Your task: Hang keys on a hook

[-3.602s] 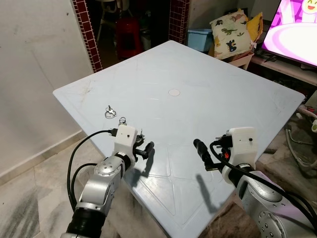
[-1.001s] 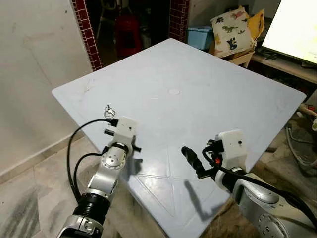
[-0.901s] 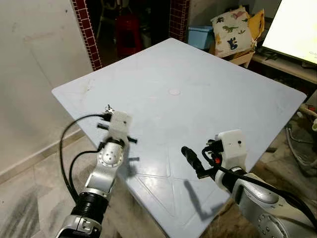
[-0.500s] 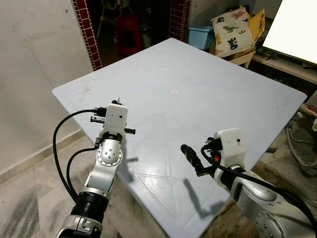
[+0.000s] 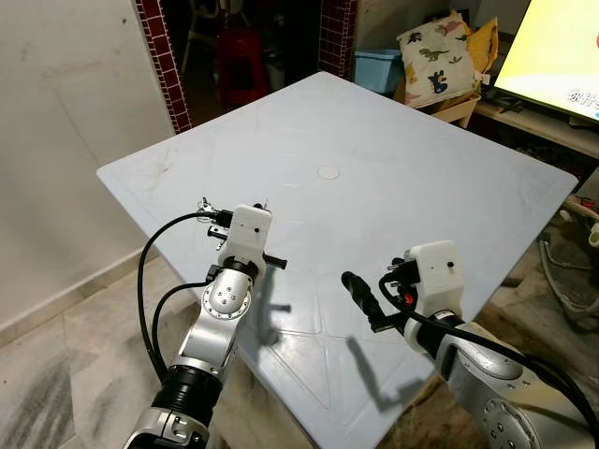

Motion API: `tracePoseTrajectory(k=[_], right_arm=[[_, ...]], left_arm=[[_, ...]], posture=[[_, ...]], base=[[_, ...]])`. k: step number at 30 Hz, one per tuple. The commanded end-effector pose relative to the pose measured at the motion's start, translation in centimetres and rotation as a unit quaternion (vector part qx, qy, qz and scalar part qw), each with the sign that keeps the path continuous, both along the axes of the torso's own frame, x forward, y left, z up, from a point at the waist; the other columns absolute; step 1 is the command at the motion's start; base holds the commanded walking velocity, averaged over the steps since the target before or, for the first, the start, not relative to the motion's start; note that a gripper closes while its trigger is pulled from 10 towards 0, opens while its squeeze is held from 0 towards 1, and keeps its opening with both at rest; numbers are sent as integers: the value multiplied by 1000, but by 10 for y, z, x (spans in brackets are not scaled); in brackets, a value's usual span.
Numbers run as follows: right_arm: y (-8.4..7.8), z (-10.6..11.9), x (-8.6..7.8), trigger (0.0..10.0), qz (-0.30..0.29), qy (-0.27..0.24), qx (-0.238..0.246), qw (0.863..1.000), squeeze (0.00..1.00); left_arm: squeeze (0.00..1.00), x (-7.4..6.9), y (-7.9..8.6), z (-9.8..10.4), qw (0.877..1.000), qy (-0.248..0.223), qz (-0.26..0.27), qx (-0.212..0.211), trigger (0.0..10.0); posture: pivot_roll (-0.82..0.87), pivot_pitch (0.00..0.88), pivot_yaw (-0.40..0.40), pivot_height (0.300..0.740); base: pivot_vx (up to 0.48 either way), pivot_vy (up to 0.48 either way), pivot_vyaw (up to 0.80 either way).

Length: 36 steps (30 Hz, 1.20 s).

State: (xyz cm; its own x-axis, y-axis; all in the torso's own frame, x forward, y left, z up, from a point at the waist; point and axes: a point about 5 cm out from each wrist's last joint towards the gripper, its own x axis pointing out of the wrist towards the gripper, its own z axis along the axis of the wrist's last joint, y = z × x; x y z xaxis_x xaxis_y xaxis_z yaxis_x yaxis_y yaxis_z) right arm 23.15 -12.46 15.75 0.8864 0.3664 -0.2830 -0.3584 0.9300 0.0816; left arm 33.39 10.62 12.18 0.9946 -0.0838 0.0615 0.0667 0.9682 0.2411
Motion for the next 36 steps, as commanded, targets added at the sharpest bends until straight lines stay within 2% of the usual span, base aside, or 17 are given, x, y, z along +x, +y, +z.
tracePoseTrajectory(k=[1,2,4,5,9,11,14,15,17,22,24,26,30,31,32,35,36], right_arm=[[0,-2,0,10000,-1,2,-3,1000,0],[0,-2,0,10000,-1,2,-3,1000,0],[1,-2,0,10000,0,2,-3,1000,0],[1,-2,1,10000,1,1,-3,1000,0],[2,-2,1,10000,2,0,-3,1000,0],[2,-2,2,10000,3,-1,-3,1000,0],[3,-2,2,10000,4,-1,-4,1000,0],[3,-3,3,10000,5,-2,-4,1000,0],[3,-2,3,10000,5,-4,-4,1000,0],[4,8,11,10000,-13,-44,16,999,0],[4,13,17,10000,-22,-62,21,998,0],[4,14,20,10000,-30,-71,21,997,0],[4,15,24,10000,-36,-77,20,996,0],[4,15,27,10000,-40,-83,18,996,0],[4,15,27,10000,-40,-83,18,996,0],[5,17,31,10000,-47,-102,15,994,0],[4,19,32,10000,-52,-112,16,992,0]], left_arm=[[0,4,14,1,997,-8,68,38,10000],[0,5,16,2,995,-11,82,48,10000],[0,7,25,0,982,-15,157,104,10000],[0,9,31,1,967,-18,203,151,10000],[0,9,37,4,957,-23,241,159,10000],[0,9,35,4,955,-26,249,159,10000],[0,9,31,4,958,-27,243,147,10000],[0,9,29,5,956,-37,244,158,10000],[0,8,28,7,959,-39,240,148,10000],[0,2,47,21,971,-58,212,95,10000],[0,-5,58,25,976,-59,201,51,10000],[0,-12,59,28,986,-54,158,18,10000],[0,-20,56,33,992,-57,113,-7,10000],[0,-26,54,38,995,-56,85,-21,10000],[0,-26,54,38,995,-56,85,-21,10000],[0,-41,53,45,998,-49,33,-29,10000],[0,-50,57,50,998,-55,20,-23,10000]], posture=[[-156,32,12,740],[-156,32,12,740],[-152,31,12,740],[-151,31,11,740],[-150,29,10,740],[-150,27,10,740],[-150,25,10,740],[-148,24,10,740],[-144,21,11,740],[-111,9,10,740],[-96,4,8,740],[-86,0,7,740],[-67,0,2,740],[-57,0,0,740],[-57,0,0,740],[-40,0,0,740],[-29,0,0,740]], base=[[0,0,0],[0,0,0],[0,0,0],[0,0,0],[0,0,0],[0,0,0],[0,0,0],[0,0,0],[0,0,0],[0,0,0],[0,0,0],[0,0,0],[0,0,0],[0,0,0],[0,0,0],[0,0,0],[0,0,0]])
